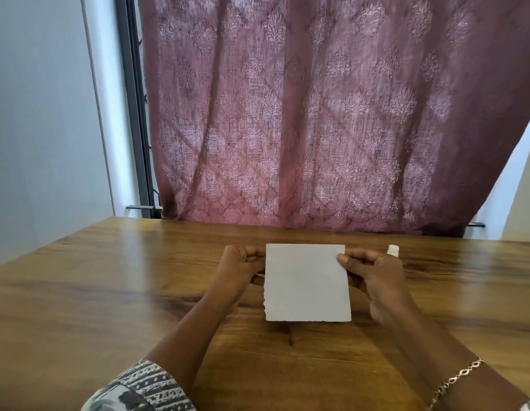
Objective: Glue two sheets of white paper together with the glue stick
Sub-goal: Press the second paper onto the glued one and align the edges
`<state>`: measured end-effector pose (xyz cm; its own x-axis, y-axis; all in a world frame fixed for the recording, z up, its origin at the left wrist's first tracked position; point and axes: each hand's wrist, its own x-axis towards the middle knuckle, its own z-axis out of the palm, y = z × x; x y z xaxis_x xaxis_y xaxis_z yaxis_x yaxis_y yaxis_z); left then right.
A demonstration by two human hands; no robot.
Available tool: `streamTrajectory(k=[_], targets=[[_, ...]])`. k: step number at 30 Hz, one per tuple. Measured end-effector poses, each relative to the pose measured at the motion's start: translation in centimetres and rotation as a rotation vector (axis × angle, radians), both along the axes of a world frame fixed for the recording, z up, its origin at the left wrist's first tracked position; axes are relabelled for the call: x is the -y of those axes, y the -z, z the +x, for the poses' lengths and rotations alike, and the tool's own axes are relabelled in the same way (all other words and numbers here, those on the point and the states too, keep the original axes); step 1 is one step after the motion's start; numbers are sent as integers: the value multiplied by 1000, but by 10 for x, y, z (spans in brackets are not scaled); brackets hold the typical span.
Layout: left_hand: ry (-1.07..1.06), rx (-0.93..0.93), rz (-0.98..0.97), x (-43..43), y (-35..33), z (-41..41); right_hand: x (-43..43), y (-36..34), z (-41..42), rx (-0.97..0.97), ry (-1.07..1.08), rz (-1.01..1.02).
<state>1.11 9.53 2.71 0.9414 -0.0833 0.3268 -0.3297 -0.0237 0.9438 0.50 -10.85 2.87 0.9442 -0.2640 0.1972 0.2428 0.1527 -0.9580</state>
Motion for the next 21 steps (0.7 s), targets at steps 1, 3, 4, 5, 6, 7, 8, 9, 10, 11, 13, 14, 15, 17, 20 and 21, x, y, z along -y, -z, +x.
streamTrajectory(k=[1, 3, 4, 5, 6, 7, 8, 9, 10, 11, 13, 14, 15, 17, 20, 21], targets=[[1, 1, 1, 0, 0, 0, 0, 0, 0, -1, 5, -1], [0, 3, 3, -1, 1, 1, 0, 0, 0, -6, 16, 1], [1, 2, 4, 0, 2, 1, 0, 0, 1, -11, 22, 2], [4, 2, 3, 0, 2, 0, 0, 0, 1, -16, 27, 2], [5, 4, 1, 1, 2, 0, 0, 0, 1, -19, 30, 4], [4, 9, -3, 1, 2, 0, 1, 0, 1, -20, 29, 6], [1, 15, -10, 2, 1, -1, 1, 0, 1, -20, 28, 6], [0, 20, -18, 2, 1, -1, 1, 0, 1, -21, 28, 6], [-1, 26, -26, 2, 0, -1, 1, 0, 1, -22, 27, 6], [-3, 33, -29, 1, 0, -1, 1, 0, 1, -20, 27, 9], [-6, 43, -30, 1, 0, -1, 1, 0, 2, -13, 27, 16], [-7, 44, -32, 1, 0, 0, 1, 0, 2, -12, 28, 18], [-6, 44, -33, 1, 0, 0, 1, 0, 1, -11, 29, 19], [-6, 45, -37, 1, 0, -1, 1, 0, 1, -10, 30, 15], [-16, 51, -44, 1, 0, -1, 1, 0, 1, -12, 41, -6], [-20, 54, -47, 1, 0, -1, 1, 0, 1, -12, 43, -9]])
